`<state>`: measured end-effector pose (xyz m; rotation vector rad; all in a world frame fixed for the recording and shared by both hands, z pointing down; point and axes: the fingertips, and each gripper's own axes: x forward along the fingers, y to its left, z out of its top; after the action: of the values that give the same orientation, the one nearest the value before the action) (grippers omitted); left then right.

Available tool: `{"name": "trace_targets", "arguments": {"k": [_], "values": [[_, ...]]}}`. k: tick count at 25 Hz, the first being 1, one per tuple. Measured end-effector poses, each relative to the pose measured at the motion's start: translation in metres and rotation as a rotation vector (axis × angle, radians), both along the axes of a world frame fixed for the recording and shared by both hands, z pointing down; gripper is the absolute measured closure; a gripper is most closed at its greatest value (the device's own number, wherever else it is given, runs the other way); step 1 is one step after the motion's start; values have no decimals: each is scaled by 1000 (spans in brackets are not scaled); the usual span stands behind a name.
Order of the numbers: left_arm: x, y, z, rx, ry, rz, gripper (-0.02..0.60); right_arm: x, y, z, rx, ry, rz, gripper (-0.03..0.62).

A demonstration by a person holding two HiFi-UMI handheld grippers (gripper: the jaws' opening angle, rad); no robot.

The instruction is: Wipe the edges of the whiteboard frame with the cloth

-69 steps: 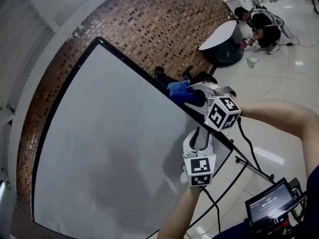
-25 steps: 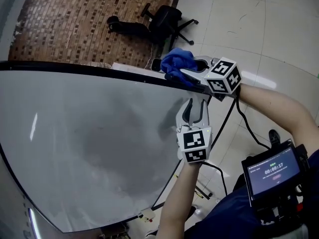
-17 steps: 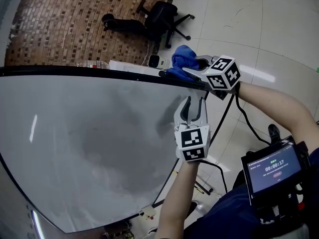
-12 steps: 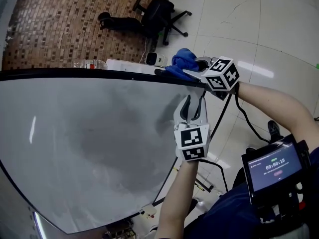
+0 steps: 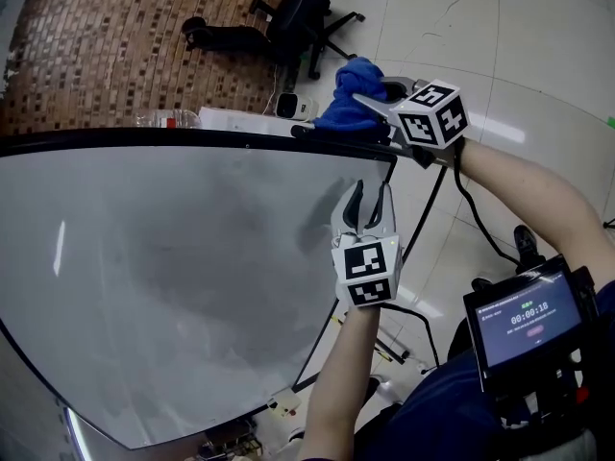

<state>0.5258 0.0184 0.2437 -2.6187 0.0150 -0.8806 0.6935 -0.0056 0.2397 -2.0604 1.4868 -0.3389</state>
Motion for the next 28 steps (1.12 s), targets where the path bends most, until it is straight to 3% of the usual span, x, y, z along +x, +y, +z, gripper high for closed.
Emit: {"name": "trace_targets", "arguments": {"k": [3, 5, 11, 14, 17, 23, 28], "values": [[-7, -1, -5, -8, -4, -3, 427, 40, 36, -43, 51, 18, 146, 487], [-8, -5, -1, -11, -7, -7, 426, 52, 44, -56, 68, 29, 155, 487], [22, -8, 63, 9, -35, -24, 431, 6, 1, -9, 158, -25, -142, 485], [16, -2, 86, -31, -81, -46, 431, -33, -17, 3, 218, -91, -296, 484], [4, 3, 97, -56, -114, -58, 433, -52, -33, 27, 187, -130, -375, 484], [-9, 6, 110, -72, -137, -63, 434, -32, -31, 95, 83, -218, -279, 482], [-13, -3, 133, -60, -155, -79, 442, -28, -29, 157, 98, -381, -226, 482]]}}
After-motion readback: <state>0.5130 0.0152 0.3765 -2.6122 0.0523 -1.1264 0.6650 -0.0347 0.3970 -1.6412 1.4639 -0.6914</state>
